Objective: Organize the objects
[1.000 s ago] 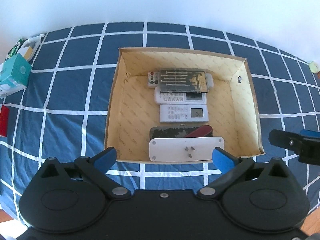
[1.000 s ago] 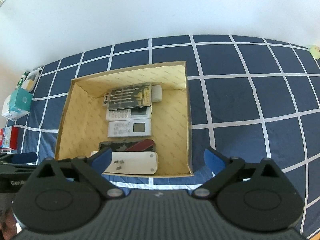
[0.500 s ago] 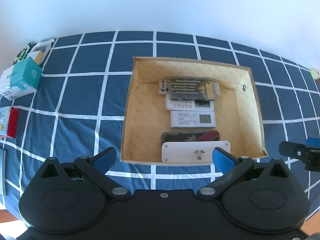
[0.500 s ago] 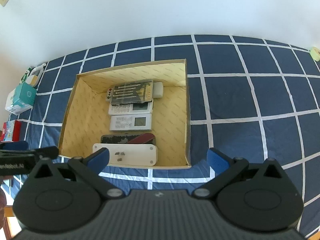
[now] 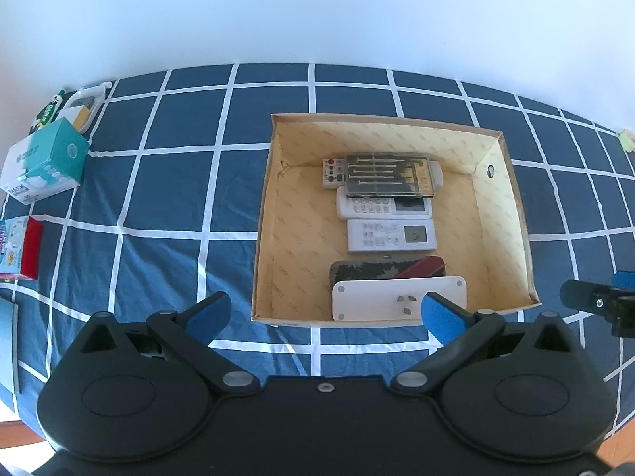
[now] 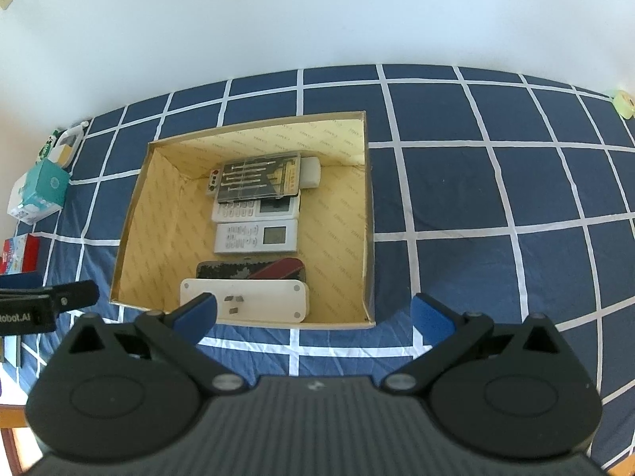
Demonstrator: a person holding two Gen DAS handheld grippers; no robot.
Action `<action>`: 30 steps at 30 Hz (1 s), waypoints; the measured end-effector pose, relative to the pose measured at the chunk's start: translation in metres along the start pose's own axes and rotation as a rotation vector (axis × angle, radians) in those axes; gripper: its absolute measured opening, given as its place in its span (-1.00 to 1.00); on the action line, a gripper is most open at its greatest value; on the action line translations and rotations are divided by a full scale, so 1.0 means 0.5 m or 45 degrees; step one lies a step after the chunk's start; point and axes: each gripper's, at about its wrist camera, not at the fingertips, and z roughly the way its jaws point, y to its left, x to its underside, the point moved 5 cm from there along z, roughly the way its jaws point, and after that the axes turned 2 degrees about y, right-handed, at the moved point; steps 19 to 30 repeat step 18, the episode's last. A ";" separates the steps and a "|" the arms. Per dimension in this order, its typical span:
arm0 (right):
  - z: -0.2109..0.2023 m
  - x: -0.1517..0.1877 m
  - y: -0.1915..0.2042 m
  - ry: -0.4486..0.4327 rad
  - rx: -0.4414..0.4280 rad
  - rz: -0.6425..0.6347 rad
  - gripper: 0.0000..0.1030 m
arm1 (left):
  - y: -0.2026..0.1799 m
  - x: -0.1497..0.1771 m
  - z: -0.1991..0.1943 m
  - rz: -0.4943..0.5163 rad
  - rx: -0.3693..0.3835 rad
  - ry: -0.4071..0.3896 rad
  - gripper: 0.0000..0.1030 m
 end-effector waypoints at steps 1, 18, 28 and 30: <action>0.000 0.001 0.001 0.002 0.000 0.001 1.00 | 0.000 0.000 0.001 0.004 0.001 0.001 1.00; 0.003 0.006 0.014 0.007 -0.012 -0.008 1.00 | 0.004 0.002 0.000 0.012 0.001 0.014 1.00; 0.003 0.006 0.014 0.007 -0.012 -0.008 1.00 | 0.004 0.002 0.000 0.012 0.001 0.014 1.00; 0.003 0.006 0.014 0.007 -0.012 -0.008 1.00 | 0.004 0.002 0.000 0.012 0.001 0.014 1.00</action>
